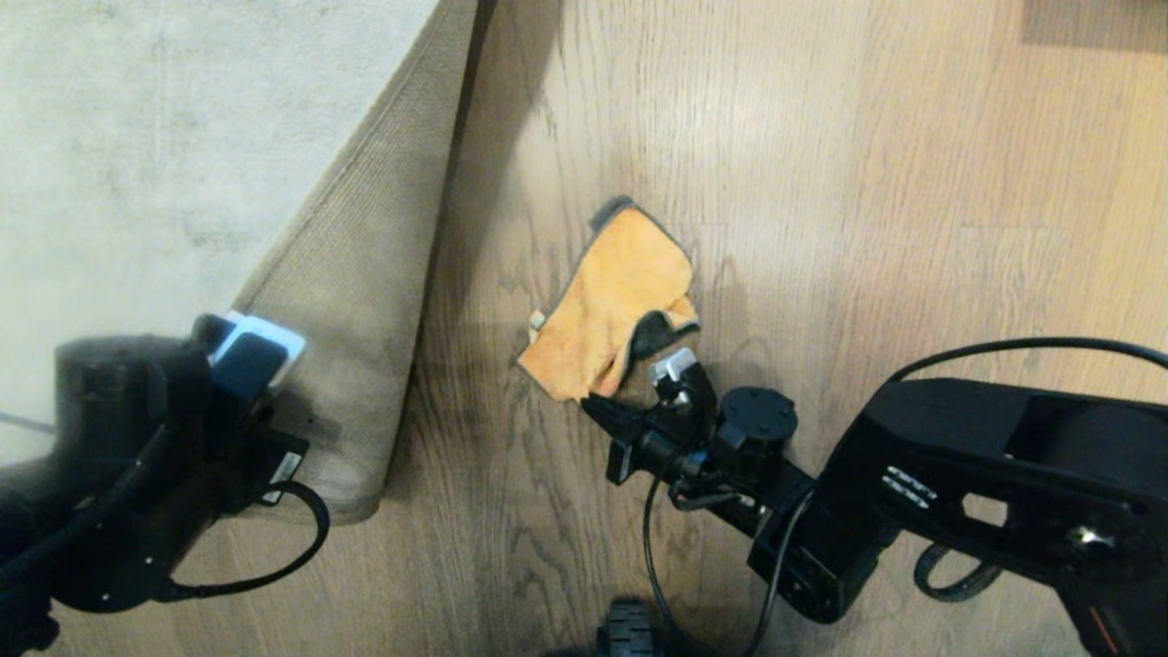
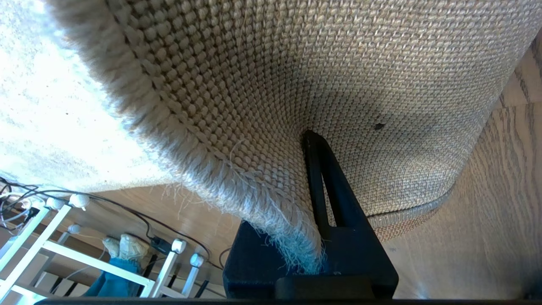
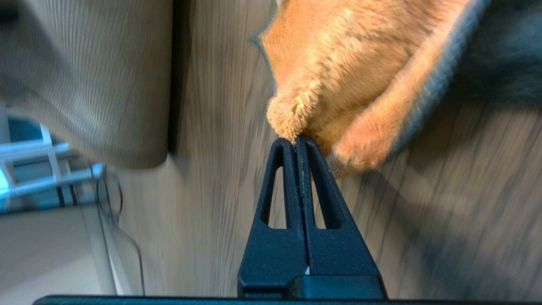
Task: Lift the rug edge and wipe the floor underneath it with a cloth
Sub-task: Wipe the floor under the carpet with a rag
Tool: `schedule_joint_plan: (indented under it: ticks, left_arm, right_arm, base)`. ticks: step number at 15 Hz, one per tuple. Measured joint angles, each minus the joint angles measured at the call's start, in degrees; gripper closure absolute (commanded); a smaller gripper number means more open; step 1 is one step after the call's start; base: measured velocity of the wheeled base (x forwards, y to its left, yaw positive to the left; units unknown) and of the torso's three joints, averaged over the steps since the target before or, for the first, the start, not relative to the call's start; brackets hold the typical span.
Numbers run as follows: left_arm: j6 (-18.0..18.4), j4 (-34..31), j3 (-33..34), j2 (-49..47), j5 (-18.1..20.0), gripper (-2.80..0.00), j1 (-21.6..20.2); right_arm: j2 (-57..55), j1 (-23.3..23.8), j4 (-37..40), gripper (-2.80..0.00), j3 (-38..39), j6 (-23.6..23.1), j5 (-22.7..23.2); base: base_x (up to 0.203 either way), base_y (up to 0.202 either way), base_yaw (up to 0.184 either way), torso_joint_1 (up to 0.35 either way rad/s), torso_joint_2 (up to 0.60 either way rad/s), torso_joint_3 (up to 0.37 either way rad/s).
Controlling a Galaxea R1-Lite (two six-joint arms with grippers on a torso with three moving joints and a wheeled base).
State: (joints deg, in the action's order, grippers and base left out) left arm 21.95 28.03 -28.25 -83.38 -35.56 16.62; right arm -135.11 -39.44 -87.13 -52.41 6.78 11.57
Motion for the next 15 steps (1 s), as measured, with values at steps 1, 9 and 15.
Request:
schedule_joint_plan:
  ticks: [1, 9, 15]
  left_arm:
    - [-0.02, 0.01, 0.02, 0.0, 0.0, 0.0, 0.0]
    - [-0.02, 0.02, 0.11, 0.0, 0.02, 0.0, 0.0]
    - [-0.04, 0.02, 0.22, 0.0, -0.01, 0.0, -0.09]
  right_arm:
    - [0.07, -0.04, -0.05, 0.0, 0.4, 0.02, -0.02]
    - [-2.52, 0.05, -0.03, 0.0, -6.13, 0.52, 0.13]
    - [-4.14, 1.84, 10.52, 0.0, -22.35, 0.57, 0.5]
  base:
    - [0.0, 0.0, 0.0, 0.0, 0.0, 0.0]
    - [0.0, 0.0, 0.0, 0.0, 0.0, 0.0]
    - [0.0, 0.0, 0.0, 0.0, 0.0, 0.0]
